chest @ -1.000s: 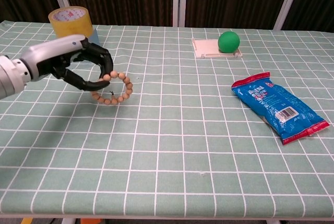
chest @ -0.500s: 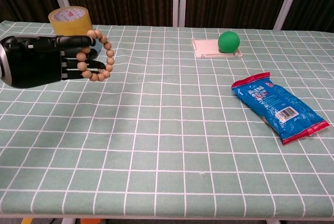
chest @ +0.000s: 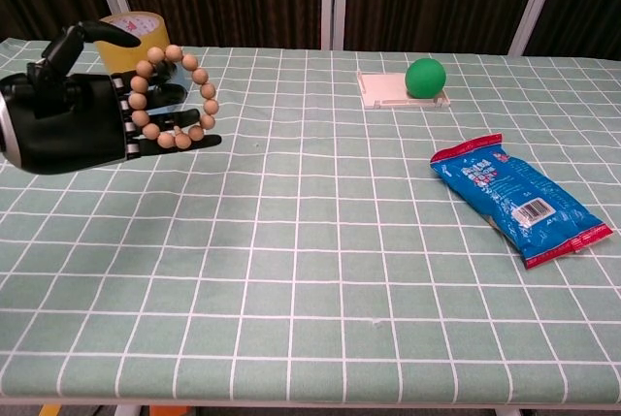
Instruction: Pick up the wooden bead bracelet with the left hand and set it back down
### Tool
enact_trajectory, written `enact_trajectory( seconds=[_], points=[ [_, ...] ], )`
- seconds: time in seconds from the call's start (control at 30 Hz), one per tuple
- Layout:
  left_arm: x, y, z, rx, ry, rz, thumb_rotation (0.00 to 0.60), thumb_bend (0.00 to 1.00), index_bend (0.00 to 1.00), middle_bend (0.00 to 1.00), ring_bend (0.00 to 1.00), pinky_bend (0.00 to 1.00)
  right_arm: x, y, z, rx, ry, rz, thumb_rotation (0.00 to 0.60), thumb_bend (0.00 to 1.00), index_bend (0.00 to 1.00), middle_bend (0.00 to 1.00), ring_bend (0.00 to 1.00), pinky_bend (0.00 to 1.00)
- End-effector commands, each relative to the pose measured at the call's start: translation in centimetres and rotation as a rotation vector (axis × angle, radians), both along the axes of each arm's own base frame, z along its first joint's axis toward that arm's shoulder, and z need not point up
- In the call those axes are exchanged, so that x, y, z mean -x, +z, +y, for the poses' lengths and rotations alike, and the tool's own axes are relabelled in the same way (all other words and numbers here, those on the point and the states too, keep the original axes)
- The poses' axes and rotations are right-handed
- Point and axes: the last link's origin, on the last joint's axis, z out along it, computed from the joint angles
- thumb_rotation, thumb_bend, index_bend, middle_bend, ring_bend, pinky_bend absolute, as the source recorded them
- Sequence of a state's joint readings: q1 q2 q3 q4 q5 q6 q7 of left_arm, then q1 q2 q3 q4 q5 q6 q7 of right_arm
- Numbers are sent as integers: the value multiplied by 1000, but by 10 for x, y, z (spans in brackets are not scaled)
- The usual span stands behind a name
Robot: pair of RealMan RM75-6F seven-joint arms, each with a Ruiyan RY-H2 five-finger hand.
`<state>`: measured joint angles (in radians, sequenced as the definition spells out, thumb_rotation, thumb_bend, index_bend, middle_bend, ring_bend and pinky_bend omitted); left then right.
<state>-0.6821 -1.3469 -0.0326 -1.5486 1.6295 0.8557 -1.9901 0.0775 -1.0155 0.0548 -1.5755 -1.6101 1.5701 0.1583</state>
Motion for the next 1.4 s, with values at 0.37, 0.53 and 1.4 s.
enact_trajectory(
  seconds=[0.37, 0.53, 1.4],
  points=[
    [3, -8, 2, -105, -92, 203, 286, 492, 603, 702, 519, 205, 2, 3, 0, 9, 1, 3, 600, 126, 0, 87, 0, 0],
    [4, -13, 0, -148, -126, 284, 441, 492, 653, 742, 578, 205, 0, 8, 0, 21, 12, 13, 600, 127, 0, 88, 0, 0],
    [0, -20, -5, -239, -154, 393, 303, 408, 701, 782, 601, 208, -1, 6, 3, 15, 4, 14, 600, 127, 0, 89, 0, 0]
  ],
)
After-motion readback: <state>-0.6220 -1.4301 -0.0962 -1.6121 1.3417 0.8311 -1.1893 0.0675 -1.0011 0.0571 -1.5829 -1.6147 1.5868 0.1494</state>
